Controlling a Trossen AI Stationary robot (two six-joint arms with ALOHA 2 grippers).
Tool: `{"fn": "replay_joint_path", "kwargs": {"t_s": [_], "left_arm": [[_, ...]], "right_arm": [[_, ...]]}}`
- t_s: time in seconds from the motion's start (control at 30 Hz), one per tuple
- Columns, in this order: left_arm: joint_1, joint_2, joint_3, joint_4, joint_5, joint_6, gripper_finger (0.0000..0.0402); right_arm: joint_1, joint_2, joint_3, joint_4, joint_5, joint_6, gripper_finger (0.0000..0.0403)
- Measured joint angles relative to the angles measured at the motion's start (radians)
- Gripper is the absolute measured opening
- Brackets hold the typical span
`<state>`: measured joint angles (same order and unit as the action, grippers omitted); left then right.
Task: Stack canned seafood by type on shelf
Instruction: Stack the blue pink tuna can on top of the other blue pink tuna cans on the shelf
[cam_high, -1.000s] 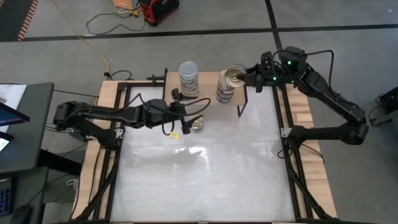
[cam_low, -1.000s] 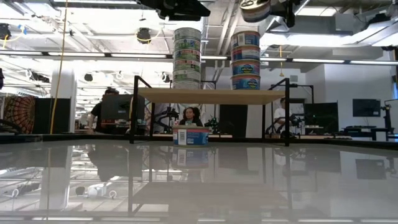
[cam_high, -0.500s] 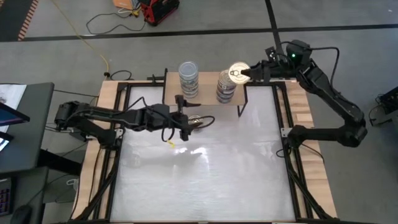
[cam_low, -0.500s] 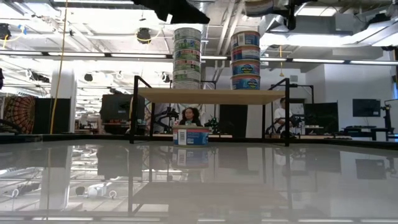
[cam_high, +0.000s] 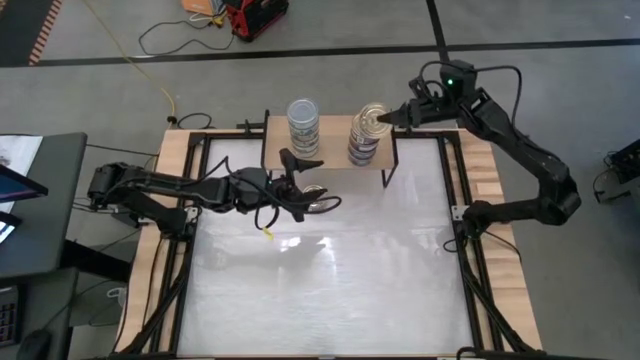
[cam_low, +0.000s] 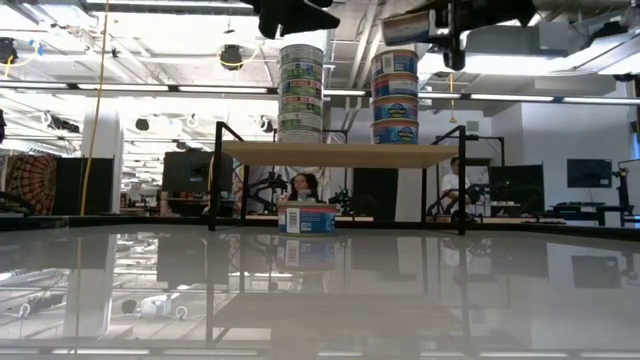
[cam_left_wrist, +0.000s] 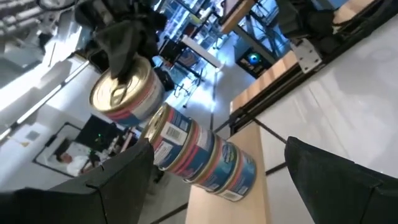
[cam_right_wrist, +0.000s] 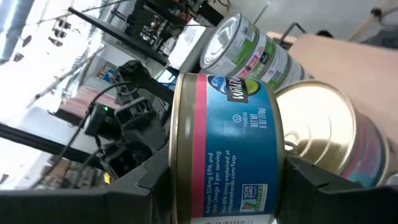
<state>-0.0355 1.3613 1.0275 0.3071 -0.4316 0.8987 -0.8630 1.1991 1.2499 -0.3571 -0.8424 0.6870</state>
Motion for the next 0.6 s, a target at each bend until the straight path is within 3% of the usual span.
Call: {"fn": "replay_joint_path", "kwargs": {"t_s": [0.2, 0.6], "left_arm": [[-0.016, 0.000, 0.000, 0.003, 0.008, 0.026, 0.0347], [-0.011, 0.000, 0.000, 0.059, 0.007, 0.007, 0.0347]], "right_arm": [[-0.049, 0.008, 0.000, 0.000, -0.050, 0.076, 0.0221], [-0.081, 0.030, 0.000, 0.009, -0.051, 0.106, 0.0221]]}}
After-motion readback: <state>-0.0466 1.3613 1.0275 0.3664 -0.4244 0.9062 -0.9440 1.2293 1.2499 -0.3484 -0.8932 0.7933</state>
